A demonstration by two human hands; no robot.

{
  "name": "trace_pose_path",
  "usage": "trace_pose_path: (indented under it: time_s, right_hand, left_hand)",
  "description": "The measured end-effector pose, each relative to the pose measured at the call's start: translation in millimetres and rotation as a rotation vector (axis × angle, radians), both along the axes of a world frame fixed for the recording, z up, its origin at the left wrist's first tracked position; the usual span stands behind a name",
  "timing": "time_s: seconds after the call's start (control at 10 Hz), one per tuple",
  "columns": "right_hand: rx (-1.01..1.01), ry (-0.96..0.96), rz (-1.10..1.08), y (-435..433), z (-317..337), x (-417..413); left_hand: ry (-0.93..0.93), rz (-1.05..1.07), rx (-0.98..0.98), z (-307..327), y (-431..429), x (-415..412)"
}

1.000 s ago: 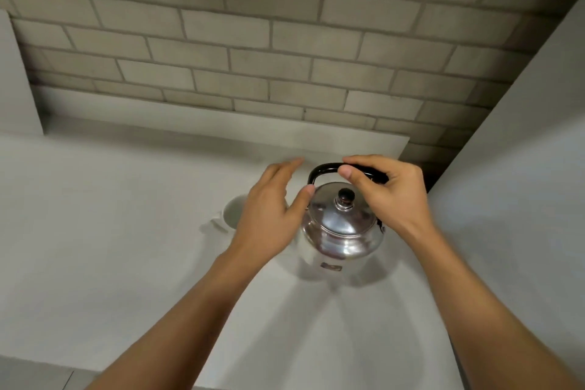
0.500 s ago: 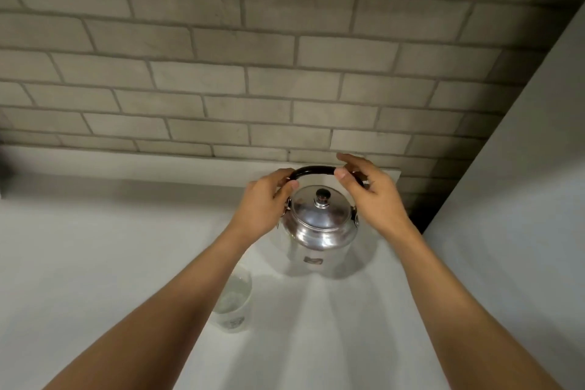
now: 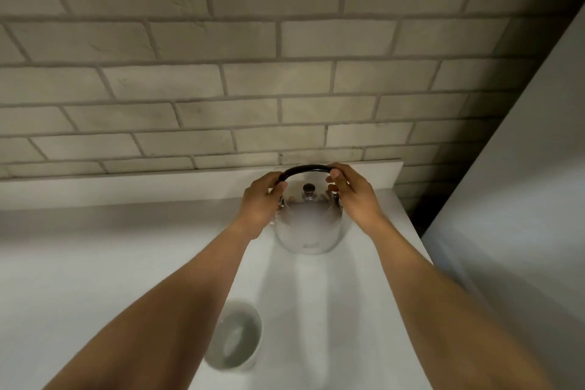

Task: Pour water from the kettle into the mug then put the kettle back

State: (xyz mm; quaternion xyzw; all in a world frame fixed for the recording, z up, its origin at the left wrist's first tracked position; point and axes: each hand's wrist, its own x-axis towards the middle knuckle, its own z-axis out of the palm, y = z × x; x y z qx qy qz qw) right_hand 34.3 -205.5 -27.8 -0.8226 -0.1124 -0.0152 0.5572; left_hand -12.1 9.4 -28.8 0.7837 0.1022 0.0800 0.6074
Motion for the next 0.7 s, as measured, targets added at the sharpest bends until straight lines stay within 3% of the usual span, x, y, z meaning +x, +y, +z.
trace_pose_path:
  time_s: [0.5, 0.6, 0.7]
  right_hand:
    - [0.065, 0.097, 0.033, 3.3, -11.8, 20.1]
    - [-0.005, 0.117, 0.043, -3.4, -7.0, 17.2]
    - [-0.020, 0.109, -0.025, -10.6, -8.7, 3.4]
  left_hand:
    - [0.009, -0.021, -0.076, -17.4, 7.3, 28.6]
    - [0.045, -0.060, -0.048, -13.5, 8.1, 25.2]
    - [0.046, -0.040, 0.178, -2.7, 8.1, 16.5]
